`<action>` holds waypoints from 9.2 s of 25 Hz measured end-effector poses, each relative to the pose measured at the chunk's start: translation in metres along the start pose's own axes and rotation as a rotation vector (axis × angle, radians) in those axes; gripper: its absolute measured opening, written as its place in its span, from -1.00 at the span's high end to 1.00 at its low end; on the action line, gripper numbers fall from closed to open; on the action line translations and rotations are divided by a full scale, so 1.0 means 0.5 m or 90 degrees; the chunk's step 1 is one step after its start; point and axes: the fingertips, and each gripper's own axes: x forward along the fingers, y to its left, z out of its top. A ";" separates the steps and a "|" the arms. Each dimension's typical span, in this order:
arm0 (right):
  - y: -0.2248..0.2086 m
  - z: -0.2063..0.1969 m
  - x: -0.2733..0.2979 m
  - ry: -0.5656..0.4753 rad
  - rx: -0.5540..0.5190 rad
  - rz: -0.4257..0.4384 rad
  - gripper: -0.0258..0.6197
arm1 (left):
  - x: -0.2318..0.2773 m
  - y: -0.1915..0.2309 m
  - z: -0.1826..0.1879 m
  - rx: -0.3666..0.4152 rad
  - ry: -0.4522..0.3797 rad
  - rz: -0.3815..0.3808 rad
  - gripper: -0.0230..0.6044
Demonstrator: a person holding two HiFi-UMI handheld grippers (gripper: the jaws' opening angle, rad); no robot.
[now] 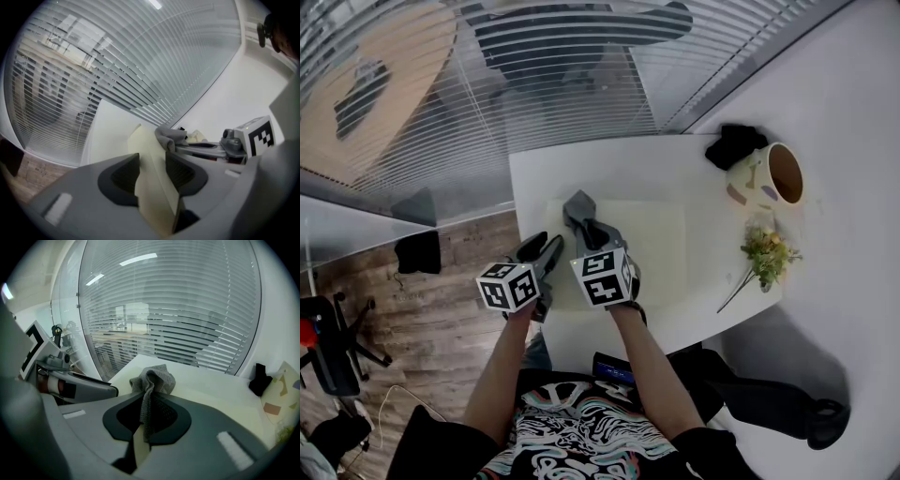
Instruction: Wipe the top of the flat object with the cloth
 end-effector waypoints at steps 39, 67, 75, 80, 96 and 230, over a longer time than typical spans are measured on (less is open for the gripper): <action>0.035 -0.041 -0.034 0.005 -0.008 0.036 0.88 | 0.001 0.006 -0.002 -0.005 -0.003 0.004 0.21; 0.039 -0.065 -0.057 -0.002 -0.002 0.035 0.88 | 0.002 0.005 -0.003 -0.004 -0.003 0.007 0.21; 0.034 -0.065 -0.058 0.004 0.019 0.047 0.88 | 0.002 0.004 -0.002 -0.003 -0.005 0.005 0.21; 0.028 -0.065 -0.060 0.010 0.028 0.053 0.88 | 0.001 0.005 0.000 -0.001 -0.005 0.006 0.21; -0.020 -0.072 -0.081 0.027 0.050 0.037 0.88 | 0.002 0.005 -0.001 -0.003 -0.005 0.005 0.21; -0.322 -0.221 -0.231 0.004 0.283 -0.183 0.88 | -0.005 0.008 0.001 -0.015 -0.022 0.007 0.21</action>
